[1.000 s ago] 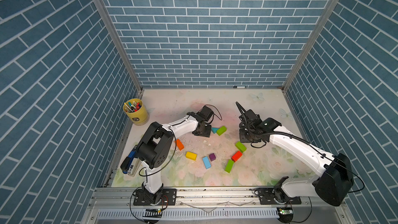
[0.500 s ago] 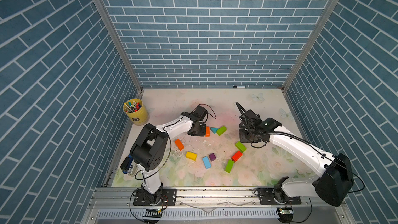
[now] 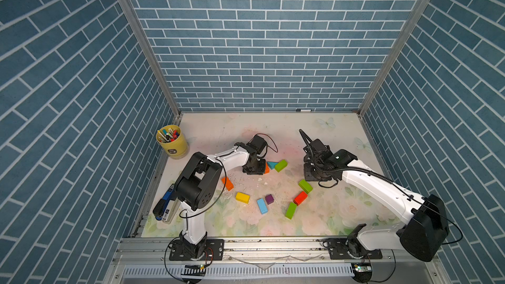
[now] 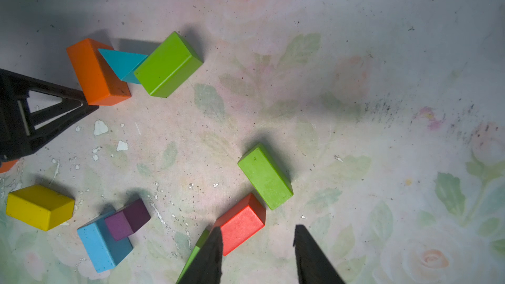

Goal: Assemble a heart with building blocks
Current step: Assemble the building block at the center of the board.

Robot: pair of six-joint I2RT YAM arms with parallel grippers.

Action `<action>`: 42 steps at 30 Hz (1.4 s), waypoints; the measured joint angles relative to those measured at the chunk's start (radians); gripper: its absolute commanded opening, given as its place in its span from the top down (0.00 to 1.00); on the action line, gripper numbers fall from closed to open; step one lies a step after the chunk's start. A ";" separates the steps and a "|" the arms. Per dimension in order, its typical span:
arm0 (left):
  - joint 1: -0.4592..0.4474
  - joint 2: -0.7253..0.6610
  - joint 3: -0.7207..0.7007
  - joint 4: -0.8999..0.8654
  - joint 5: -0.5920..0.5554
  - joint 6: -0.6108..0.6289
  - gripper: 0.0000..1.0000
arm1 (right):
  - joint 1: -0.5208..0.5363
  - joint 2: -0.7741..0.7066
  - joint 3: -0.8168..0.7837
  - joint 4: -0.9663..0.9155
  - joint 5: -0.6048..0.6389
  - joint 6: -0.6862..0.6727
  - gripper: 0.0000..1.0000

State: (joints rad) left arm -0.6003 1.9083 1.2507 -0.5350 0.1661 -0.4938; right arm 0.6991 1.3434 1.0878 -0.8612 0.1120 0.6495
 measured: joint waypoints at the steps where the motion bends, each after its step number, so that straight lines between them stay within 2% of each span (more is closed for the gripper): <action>1: -0.002 -0.003 0.000 0.000 0.000 0.000 0.64 | 0.000 0.000 0.000 0.000 0.000 0.000 0.55; 6: -0.006 -0.069 -0.037 0.000 -0.005 0.006 0.52 | 0.000 0.000 -0.002 0.000 0.000 0.000 0.55; 11: -0.052 -0.108 -0.039 -0.013 -0.008 0.042 0.48 | 0.000 0.000 -0.009 0.001 -0.001 0.000 0.55; 16: -0.094 -0.058 -0.008 -0.035 0.001 0.072 0.52 | 0.000 0.000 -0.009 0.001 -0.002 0.000 0.55; 24: -0.092 0.029 0.061 -0.075 -0.035 0.111 0.55 | 0.000 -0.002 -0.023 0.001 -0.002 0.001 0.55; 33: -0.092 0.080 0.160 -0.109 -0.094 0.163 0.61 | 0.000 -0.016 -0.025 0.001 -0.002 0.001 0.55; 42: -0.089 0.108 0.198 -0.132 -0.122 0.195 0.63 | 0.000 -0.018 -0.025 0.001 0.000 0.001 0.55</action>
State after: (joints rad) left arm -0.6895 2.0163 1.4487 -0.6670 0.0437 -0.2989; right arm 0.6994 1.3254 1.0626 -0.8604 0.1123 0.6506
